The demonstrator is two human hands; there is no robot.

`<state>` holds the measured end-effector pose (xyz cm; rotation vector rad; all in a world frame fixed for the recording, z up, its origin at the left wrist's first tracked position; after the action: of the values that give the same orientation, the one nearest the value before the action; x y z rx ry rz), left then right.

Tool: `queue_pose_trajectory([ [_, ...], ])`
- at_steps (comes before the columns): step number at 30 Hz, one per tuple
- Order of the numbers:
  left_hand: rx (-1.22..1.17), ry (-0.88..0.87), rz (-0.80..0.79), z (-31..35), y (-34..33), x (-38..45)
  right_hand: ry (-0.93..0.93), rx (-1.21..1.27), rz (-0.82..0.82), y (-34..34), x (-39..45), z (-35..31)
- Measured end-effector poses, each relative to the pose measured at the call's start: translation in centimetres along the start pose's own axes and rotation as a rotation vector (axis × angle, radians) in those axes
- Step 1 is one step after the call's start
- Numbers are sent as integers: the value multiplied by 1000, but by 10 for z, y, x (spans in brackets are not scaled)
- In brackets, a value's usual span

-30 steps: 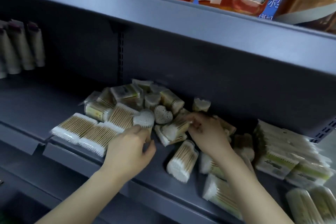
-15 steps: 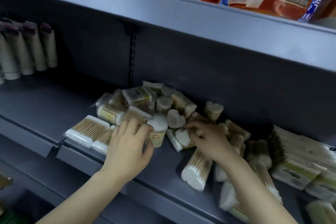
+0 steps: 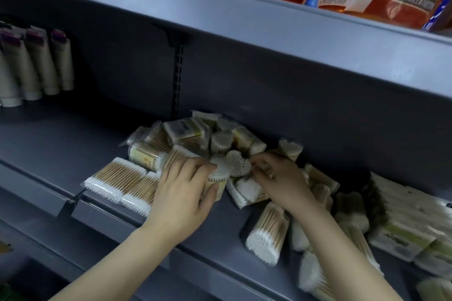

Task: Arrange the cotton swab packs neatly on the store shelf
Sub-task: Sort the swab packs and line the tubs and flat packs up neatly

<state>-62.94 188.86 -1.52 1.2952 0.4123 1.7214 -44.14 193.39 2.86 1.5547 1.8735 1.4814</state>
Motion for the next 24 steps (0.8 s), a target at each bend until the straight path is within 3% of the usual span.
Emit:
queue_pose_trajectory([
  [11,-19,240,114,-45,13,17,27,32,49,-27,71,-39],
  [16,-100,348,96,-65,16,23,63,-127,-11,-45,100,-56],
  [24,-84,346,91,-81,19,28,-43,-181,-194,-81,133,-65],
])
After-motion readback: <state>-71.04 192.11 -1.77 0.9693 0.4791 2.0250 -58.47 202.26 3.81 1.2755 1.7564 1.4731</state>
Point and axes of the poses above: each hand's wrist, its own x-axis towards the middle knuckle, its own y-axis out of the back of the hand, z = x × y, the point moved 2 cm from there along x, towards the middle knuckle, and after that the axes turned 10 degrees about y, right-handed, at the moved point
